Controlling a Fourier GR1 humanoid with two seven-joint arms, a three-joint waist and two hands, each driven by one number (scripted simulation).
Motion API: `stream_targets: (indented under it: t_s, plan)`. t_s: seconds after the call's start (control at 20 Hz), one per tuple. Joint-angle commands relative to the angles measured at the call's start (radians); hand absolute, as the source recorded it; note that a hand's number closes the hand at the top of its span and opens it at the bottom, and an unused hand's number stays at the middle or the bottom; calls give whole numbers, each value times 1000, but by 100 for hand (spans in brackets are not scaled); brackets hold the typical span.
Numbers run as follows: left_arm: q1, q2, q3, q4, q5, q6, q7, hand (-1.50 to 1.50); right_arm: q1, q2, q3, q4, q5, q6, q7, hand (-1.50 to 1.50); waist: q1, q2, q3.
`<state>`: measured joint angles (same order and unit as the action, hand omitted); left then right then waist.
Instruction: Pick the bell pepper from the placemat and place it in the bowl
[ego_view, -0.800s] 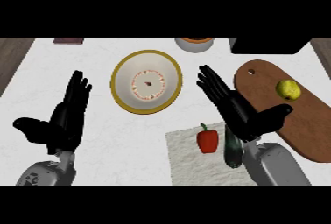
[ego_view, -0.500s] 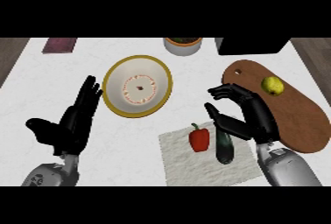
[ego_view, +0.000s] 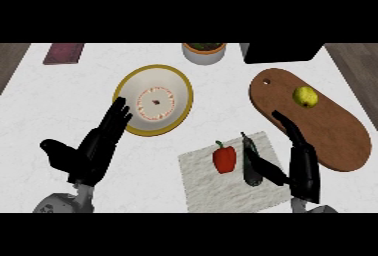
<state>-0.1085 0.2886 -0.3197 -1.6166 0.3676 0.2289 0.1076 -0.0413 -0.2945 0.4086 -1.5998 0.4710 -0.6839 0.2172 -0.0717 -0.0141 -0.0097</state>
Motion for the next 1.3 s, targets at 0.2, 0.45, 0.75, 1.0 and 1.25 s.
stream_targets:
  t_s: [0.2,0.45,0.75,1.0,1.25]
  plan:
    - [7,15,4,12,24,-54,-5,0,63,-21,89,40,469,84,405,-150,24,0,-8]
    - [-18,5,0,23,33,-66,10,0,-1,90,119,-9,616,328,730,-150,41,4,-5]
    - [-47,-8,-2,36,46,-101,5,0,-172,287,153,-60,696,686,1102,-150,70,11,4]
    - [-52,-12,4,71,27,-102,-14,0,-228,292,144,-30,616,764,1257,-150,77,15,7]
    - [-55,-20,-6,56,34,-123,-5,0,-225,293,103,27,576,781,1269,-150,79,14,8]
